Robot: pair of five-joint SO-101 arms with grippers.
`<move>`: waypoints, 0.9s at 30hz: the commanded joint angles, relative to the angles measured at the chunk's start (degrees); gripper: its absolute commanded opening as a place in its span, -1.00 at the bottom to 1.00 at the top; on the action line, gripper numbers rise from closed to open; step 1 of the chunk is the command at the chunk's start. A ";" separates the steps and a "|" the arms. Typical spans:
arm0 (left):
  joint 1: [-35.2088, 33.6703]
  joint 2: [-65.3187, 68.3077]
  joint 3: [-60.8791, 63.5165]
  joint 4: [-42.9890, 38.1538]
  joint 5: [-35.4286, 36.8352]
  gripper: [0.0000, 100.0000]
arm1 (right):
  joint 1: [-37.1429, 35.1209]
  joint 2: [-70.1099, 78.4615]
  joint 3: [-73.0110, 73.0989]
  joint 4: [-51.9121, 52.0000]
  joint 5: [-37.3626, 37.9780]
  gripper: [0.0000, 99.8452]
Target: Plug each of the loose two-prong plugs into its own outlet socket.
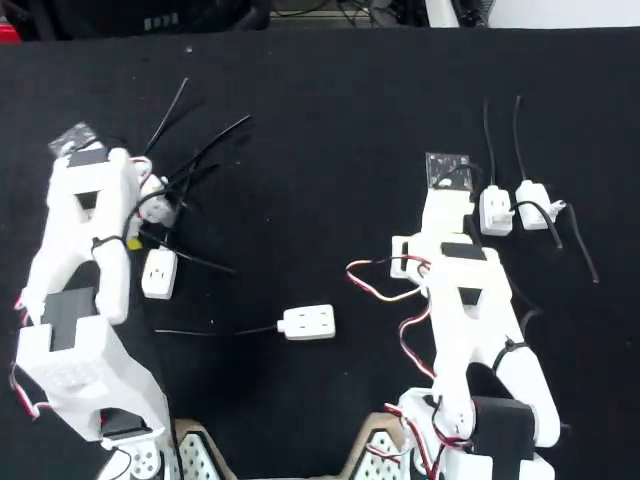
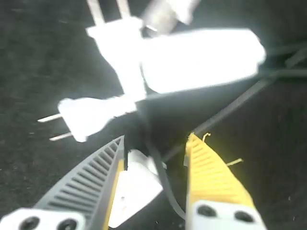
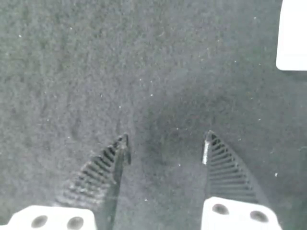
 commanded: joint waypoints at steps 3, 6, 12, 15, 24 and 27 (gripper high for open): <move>-2.77 -0.26 -3.30 -0.62 0.79 -0.58 | 0.88 -2.42 -2.95 0.70 -0.35 -0.53; -2.51 0.00 -2.86 -1.85 0.79 -0.58 | 0.88 -2.42 -2.95 0.70 -0.35 -0.53; 0.31 -0.53 -1.80 -3.78 0.79 -0.67 | 0.88 -2.42 -2.95 0.70 -0.35 -0.53; 1.63 -0.53 -2.24 -3.78 0.79 -0.95 | 0.88 -2.42 -2.95 0.70 -0.35 -0.53; 2.07 -0.62 -3.21 -2.37 0.88 -0.92 | 0.97 -2.42 -2.95 0.70 -0.35 -0.53; 2.07 -0.18 -6.29 1.93 -0.35 -0.76 | 0.97 -2.42 -2.95 0.79 -0.35 -0.53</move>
